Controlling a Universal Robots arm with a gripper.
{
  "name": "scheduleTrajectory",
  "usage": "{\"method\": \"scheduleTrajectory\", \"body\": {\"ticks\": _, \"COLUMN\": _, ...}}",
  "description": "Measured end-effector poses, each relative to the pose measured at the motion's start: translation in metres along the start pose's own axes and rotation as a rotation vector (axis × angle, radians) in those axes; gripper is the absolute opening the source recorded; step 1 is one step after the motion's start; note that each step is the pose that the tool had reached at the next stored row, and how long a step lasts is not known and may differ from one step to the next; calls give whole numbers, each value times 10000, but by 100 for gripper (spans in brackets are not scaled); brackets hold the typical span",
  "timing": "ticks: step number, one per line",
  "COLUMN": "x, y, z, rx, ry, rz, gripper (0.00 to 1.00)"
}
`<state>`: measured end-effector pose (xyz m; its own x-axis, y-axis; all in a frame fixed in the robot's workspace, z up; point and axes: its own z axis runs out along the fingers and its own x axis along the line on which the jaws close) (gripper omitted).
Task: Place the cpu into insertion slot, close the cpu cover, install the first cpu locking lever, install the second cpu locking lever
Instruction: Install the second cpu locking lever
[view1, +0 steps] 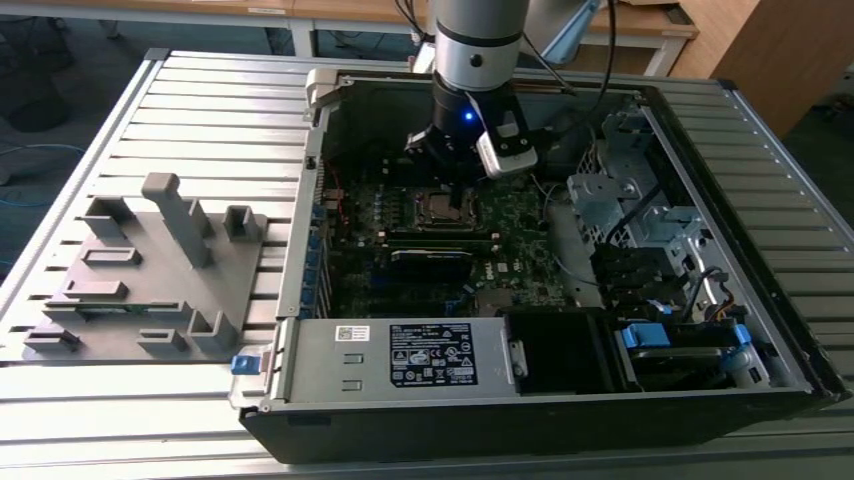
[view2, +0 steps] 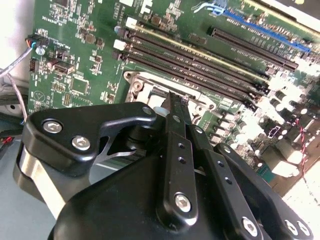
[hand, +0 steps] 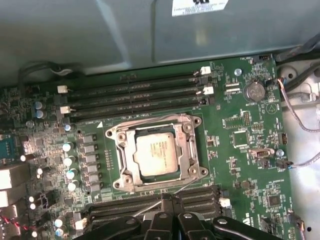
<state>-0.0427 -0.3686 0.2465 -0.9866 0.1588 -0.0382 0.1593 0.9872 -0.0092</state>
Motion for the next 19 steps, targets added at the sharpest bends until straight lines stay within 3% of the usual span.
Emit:
{"method": "scheduleTrajectory", "body": {"ticks": 7, "x": 36, "y": -73, "z": 16, "rx": -2, "ry": -13, "rz": 0, "gripper": 10}}
{"method": "scheduleTrajectory", "body": {"ticks": 14, "x": 53, "y": -76, "z": 40, "rx": -6, "ry": -14, "rz": -66, "gripper": 10}}
{"method": "scheduleTrajectory", "body": {"ticks": 19, "x": 69, "y": -79, "z": 69, "rx": -34, "ry": -14, "rz": -446, "gripper": 10}}
